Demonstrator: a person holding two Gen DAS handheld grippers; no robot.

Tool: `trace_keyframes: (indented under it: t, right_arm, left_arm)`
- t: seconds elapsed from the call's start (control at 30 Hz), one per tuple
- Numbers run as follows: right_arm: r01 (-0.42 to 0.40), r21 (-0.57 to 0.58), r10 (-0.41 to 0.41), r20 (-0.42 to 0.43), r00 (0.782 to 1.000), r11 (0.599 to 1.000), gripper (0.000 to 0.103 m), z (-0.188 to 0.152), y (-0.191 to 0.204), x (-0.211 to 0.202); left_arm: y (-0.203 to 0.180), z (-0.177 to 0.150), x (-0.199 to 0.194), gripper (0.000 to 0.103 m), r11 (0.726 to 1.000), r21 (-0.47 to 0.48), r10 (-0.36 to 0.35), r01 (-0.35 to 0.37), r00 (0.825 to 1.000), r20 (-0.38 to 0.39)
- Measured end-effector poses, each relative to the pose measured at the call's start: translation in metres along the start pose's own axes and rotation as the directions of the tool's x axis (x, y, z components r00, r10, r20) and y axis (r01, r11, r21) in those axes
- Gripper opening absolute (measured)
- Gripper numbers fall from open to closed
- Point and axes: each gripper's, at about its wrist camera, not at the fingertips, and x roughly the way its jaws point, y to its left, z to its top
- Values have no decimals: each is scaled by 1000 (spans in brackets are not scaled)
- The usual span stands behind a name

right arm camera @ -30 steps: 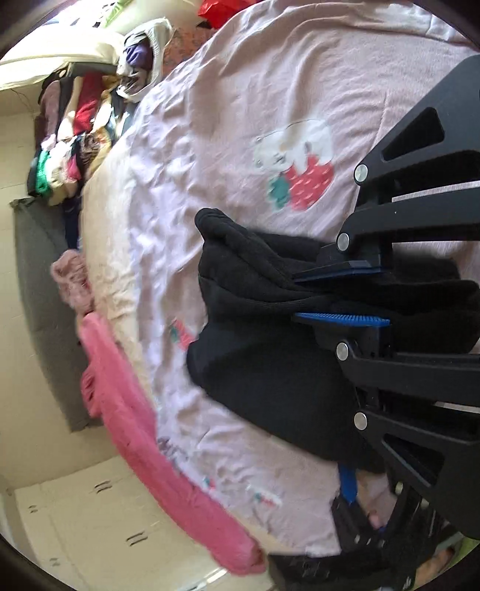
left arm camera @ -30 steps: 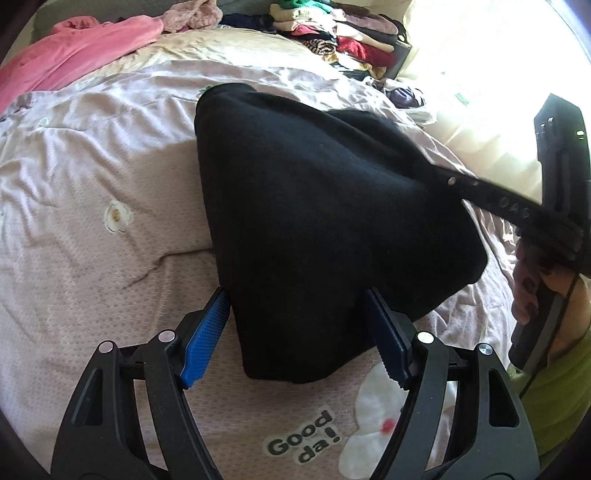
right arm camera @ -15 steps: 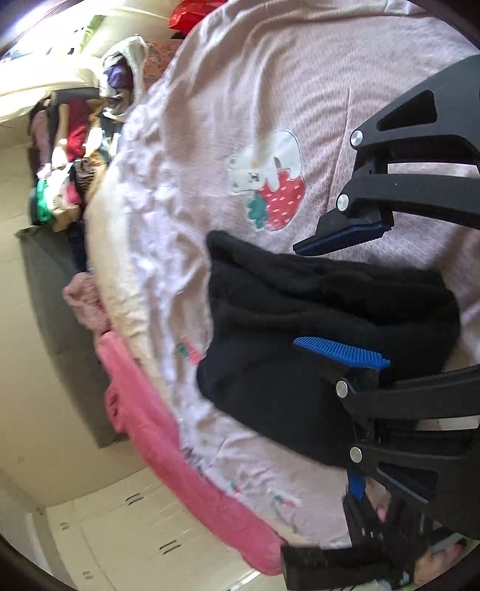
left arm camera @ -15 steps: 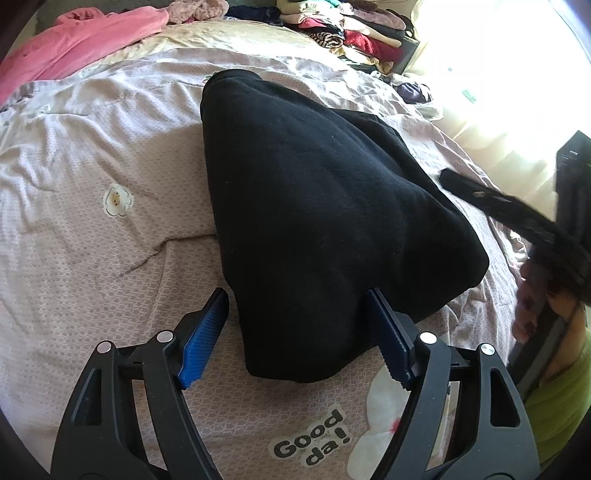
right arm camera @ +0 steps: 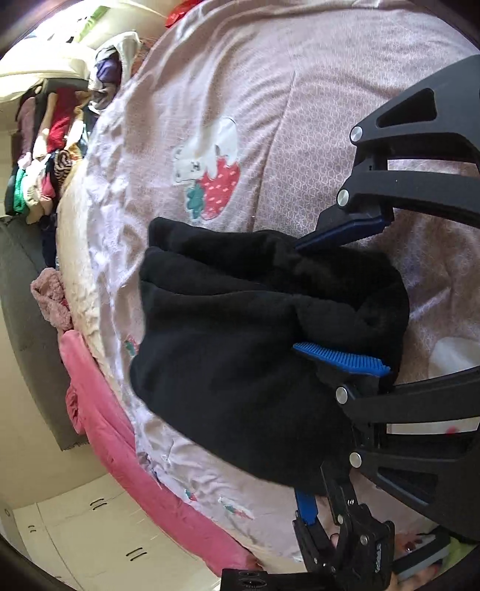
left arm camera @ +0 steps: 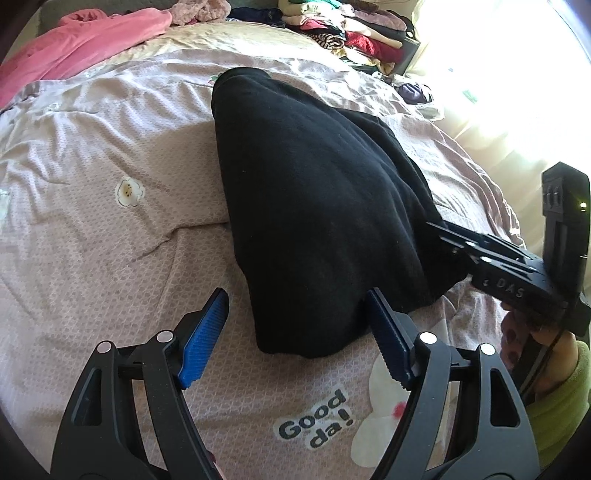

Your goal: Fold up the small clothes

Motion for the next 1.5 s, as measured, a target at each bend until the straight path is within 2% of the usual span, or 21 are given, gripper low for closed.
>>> trace_keyframes:
  t: [0.13, 0.2, 0.3, 0.37, 0.4, 0.63, 0.73, 0.97, 1.07, 1.37, 1.5]
  right_arm:
    - [4, 13, -5, 79, 997, 1000, 50, -3, 4, -28]
    - [14, 20, -16, 118, 993, 1000, 54, -4, 4, -42]
    - [25, 31, -30, 170, 985, 999, 68, -8, 4, -64]
    - [40, 40, -47, 202, 978, 998, 86, -12, 5, -78]
    - [51, 43, -59, 221, 973, 998, 88, -14, 5, -84]
    - [65, 40, -74, 276, 958, 997, 88, -25, 11, -116]
    - [83, 33, -89, 311, 946, 996, 98, -30, 17, -130]
    - [96, -11, -85, 367, 926, 995, 98, -48, 40, -161]
    - [110, -24, -93, 371, 924, 994, 98, -57, 49, -168]
    - [132, -3, -121, 380, 917, 991, 99, -87, 74, -183]
    - [139, -22, -121, 369, 922, 990, 99, -100, 82, -183]
  left_arm:
    - [0, -1, -12, 73, 1000, 10, 4, -4, 1000, 24]
    - [1, -1, -20, 76, 1000, 3, 1, -2, 999, 38]
    - [2, -3, -33, 85, 1000, 3, 2, -2, 998, 61]
    - [2, -4, -40, 89, 1000, 6, 0, -1, 997, 75]
    - [2, -5, -46, 92, 1000, 6, 0, -1, 996, 84]
    - [-4, -14, -78, 93, 999, 32, 29, -34, 990, 140]
    - [-6, -17, -93, 93, 999, 30, 34, -39, 986, 165]
    - [-10, -32, -122, 93, 996, 27, 76, -84, 971, 227]
    - [-9, -41, -132, 93, 995, 23, 89, -98, 965, 248]
    - [-8, -73, -140, 94, 995, 36, 85, -97, 964, 250]
    - [-13, -84, -139, 94, 993, 51, 91, -107, 965, 247]
